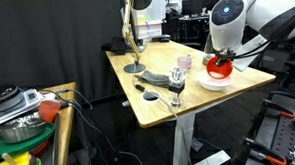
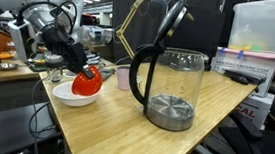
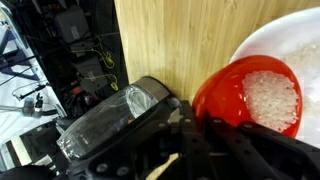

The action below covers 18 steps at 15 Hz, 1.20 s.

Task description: Pour some rice from the orange bowl into the white bowl

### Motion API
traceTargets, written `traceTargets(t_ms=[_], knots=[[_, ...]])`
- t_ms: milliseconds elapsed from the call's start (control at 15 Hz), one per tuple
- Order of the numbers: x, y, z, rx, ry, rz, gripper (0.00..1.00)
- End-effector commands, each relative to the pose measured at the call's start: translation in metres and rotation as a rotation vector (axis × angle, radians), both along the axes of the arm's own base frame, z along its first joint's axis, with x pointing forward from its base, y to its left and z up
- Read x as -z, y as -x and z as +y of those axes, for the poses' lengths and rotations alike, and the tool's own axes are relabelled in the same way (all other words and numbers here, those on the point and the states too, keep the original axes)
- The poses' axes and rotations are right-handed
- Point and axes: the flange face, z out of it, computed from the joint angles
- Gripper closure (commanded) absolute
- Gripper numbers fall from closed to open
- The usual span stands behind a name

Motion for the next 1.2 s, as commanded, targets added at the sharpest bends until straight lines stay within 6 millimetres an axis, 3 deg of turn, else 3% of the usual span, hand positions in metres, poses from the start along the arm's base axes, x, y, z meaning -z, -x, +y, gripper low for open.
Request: traceTargets(t_ms=[0,400,933,1000,1133], knots=[[-0.011,-0.01,-0.003,0.007,-0.102,-0.013,0.98],[-0.027,-0.013,-0.005,0.035,-0.287,-0.055,0.98],[-0.053,0.004,-0.046,0.18,-0.466,-0.119,0.98],[-0.057,-0.009,-0.053,0.199,-0.475,-0.127,0.98],[-0.066,-0.008,-0.066,0.242,-0.491,-0.151,0.98]])
